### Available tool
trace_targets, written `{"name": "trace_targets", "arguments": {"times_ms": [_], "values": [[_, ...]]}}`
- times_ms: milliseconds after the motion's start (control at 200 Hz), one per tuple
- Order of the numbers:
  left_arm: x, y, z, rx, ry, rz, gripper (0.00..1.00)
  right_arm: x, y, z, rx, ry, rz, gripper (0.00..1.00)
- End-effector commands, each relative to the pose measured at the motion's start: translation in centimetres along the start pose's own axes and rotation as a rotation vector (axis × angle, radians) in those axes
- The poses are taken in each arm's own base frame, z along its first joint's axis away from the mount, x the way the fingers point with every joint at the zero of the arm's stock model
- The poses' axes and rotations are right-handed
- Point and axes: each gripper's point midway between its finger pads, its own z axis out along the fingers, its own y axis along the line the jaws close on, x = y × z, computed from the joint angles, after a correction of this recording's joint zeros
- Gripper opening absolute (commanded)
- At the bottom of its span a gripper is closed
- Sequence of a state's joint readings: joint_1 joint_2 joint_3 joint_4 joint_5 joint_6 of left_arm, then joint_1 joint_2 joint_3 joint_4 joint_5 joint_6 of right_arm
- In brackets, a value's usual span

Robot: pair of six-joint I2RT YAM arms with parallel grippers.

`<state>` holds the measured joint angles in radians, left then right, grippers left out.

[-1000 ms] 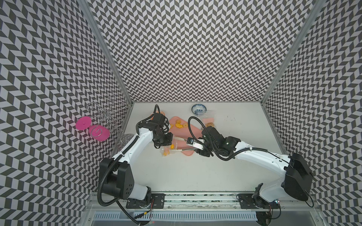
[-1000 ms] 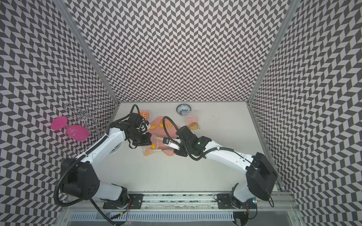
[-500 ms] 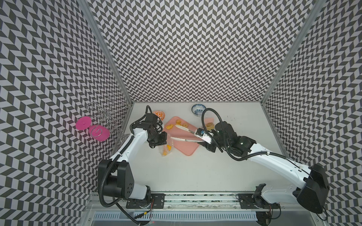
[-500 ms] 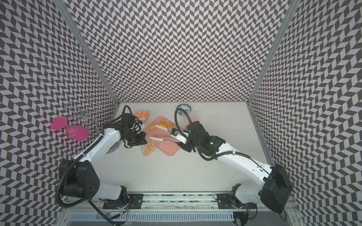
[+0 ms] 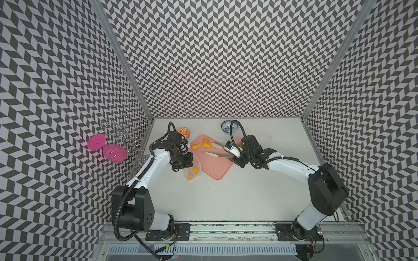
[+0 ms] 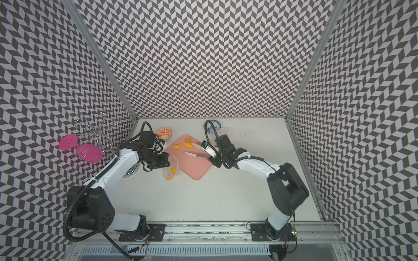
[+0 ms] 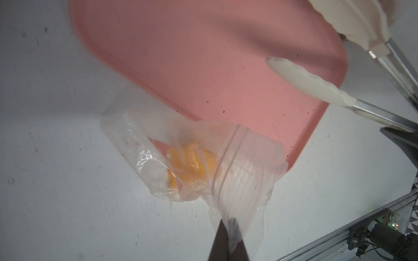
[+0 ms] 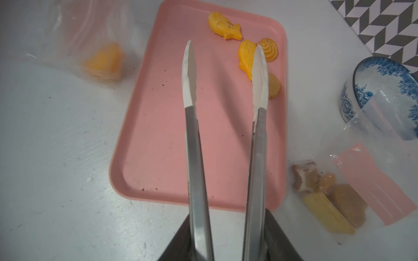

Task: Put the cookies into a resealable bag to prevent moisture
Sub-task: Pick up the cookie from the tray.

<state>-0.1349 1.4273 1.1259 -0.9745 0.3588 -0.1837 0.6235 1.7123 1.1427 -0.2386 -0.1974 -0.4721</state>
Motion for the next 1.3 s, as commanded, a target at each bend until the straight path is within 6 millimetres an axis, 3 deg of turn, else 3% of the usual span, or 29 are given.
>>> {"name": "trace_targets", "arguments": {"times_ms": [0, 336, 611, 1012, 1297], "values": [[0.0, -0.3, -0.4, 0.021, -0.022, 0.012, 0.00, -4.3, -2.7, 0.7, 0.064, -0.123, -0.047, 0.42], [0.1, -0.3, -0.2, 0.029, -0.015, 0.017, 0.00, -3.4, -3.8, 5.9, 0.019, -0.039, -0.045, 0.41], [0.2, -0.2, 0.1, 0.029, -0.008, 0.016, 0.00, -2.2, -4.0, 7.9, -0.023, 0.040, -0.047, 0.39], [0.3, 0.1, 0.4, 0.022, 0.000, 0.017, 0.00, -2.0, -3.4, 7.0, -0.032, 0.108, -0.099, 0.30], [-0.4, 0.0, 0.6, 0.023, -0.013, 0.017, 0.00, -3.9, -2.8, 3.2, -0.022, 0.014, -0.068, 0.26]]}}
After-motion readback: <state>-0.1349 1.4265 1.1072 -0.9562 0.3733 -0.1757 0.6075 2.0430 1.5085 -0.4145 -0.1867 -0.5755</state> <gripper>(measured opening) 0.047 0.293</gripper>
